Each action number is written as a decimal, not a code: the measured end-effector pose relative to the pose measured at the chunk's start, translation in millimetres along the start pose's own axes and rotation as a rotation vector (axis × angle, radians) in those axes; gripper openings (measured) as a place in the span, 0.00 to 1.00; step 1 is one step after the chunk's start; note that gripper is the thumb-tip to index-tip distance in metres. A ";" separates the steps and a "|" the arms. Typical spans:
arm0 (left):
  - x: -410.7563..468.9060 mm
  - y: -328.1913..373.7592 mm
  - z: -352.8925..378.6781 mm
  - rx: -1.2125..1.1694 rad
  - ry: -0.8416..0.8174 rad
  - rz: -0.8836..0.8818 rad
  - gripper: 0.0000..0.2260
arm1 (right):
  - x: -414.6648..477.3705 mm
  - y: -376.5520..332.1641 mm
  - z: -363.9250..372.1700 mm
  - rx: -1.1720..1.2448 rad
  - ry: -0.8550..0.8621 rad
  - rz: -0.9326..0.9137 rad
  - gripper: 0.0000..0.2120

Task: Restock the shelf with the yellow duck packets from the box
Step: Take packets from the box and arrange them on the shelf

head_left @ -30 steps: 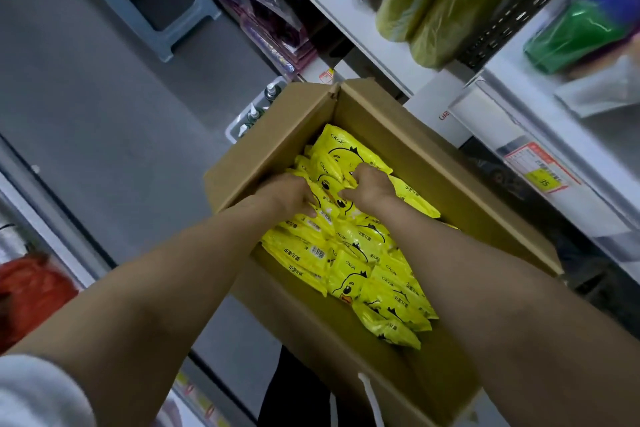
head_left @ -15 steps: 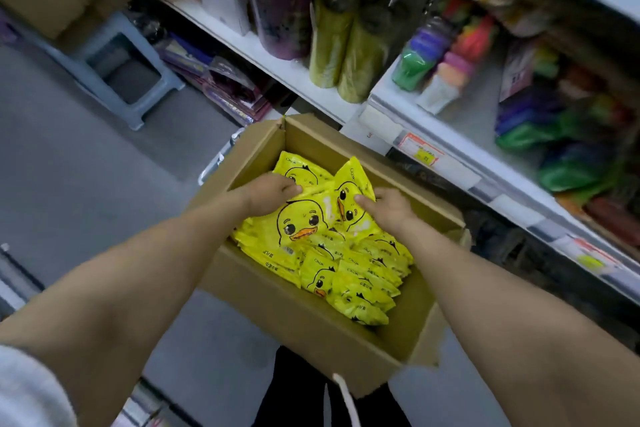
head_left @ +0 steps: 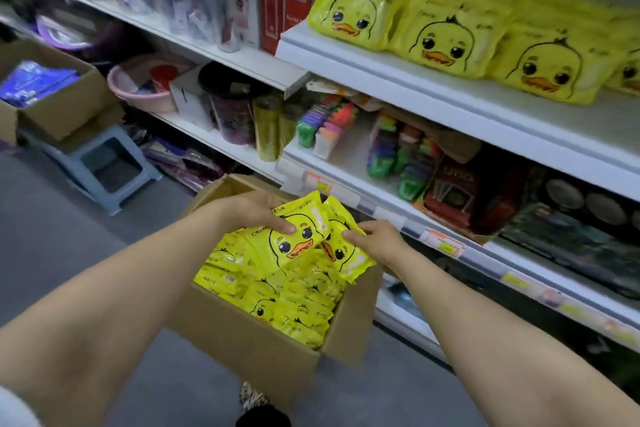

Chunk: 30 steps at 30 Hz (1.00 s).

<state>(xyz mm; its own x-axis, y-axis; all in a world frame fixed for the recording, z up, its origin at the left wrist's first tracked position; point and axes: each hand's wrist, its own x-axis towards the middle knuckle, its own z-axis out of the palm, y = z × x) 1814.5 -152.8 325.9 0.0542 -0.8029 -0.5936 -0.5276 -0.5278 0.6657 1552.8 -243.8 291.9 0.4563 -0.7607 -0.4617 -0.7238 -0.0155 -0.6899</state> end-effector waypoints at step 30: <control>-26.9 406.0 81.9 0.327 0.238 0.350 0.23 | -213.0 78.6 -368.9 0.058 0.416 -0.163 0.08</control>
<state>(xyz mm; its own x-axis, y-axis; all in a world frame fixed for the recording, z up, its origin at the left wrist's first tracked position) 1529.4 -322.8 575.1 -0.0015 -0.9763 -0.2164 -0.7830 -0.1334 0.6075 1207.8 -322.3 541.7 0.3064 -0.9478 -0.0884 -0.6238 -0.1297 -0.7708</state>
